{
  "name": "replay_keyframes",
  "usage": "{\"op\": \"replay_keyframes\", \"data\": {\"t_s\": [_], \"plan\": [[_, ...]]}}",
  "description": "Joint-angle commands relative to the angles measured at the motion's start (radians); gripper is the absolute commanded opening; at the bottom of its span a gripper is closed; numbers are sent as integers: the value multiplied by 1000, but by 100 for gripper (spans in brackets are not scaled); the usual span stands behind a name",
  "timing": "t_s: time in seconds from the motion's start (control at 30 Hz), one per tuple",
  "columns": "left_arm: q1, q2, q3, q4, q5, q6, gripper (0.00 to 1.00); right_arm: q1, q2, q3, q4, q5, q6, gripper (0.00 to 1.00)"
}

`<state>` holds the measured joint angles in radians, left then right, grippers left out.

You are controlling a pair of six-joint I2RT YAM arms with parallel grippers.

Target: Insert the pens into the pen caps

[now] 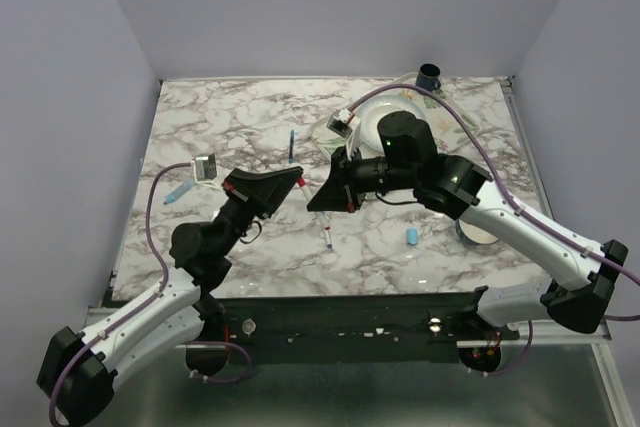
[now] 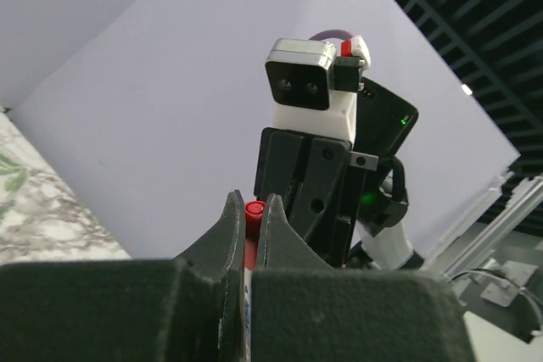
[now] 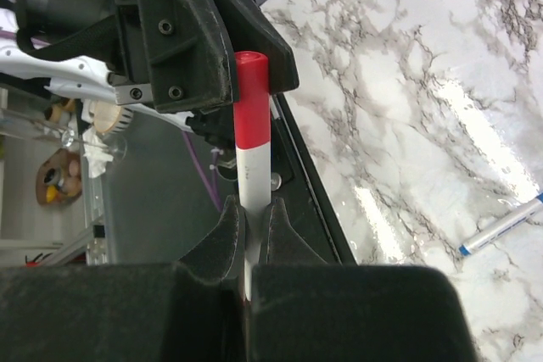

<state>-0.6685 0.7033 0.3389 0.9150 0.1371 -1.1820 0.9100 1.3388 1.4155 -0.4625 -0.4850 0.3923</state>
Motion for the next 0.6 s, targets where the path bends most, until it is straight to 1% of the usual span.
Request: {"op": "replay_keyframes", "data": {"t_s": [0.0, 0.03, 0.07, 0.13, 0.17, 0.23, 0.33, 0.37, 0.4, 0.47, 0.57], "plan": [[-157, 79, -54, -18, 415, -135, 0, -85, -21, 80, 781, 221, 57, 1], [-175, 84, -29, -36, 408, -130, 0, -86, -20, 89, 779, 226, 42, 1], [-187, 79, -9, -136, 400, -113, 0, -89, -21, 95, 780, 226, 37, 1], [-227, 46, 49, -275, 360, -20, 0, -95, -21, 134, 750, 209, 11, 1], [-233, 32, 57, -356, 351, -7, 0, -95, -23, 143, 742, 207, -1, 1], [-237, 7, 40, -358, 331, -30, 0, -95, -27, 158, 723, 218, -39, 1], [-262, 1, 40, -410, 305, -21, 0, -95, -21, 187, 664, 259, -102, 1], [-272, -1, 46, -470, 270, -2, 0, -94, -23, 191, 650, 273, -119, 1], [-281, -1, 49, -493, 256, 5, 0, -94, -26, 189, 639, 278, -128, 1], [-310, 4, 60, -524, 216, 30, 0, -95, -35, 189, 630, 290, -159, 1], [-330, 21, 94, -571, 199, 64, 0, -94, -33, 189, 616, 281, -197, 1]]}}
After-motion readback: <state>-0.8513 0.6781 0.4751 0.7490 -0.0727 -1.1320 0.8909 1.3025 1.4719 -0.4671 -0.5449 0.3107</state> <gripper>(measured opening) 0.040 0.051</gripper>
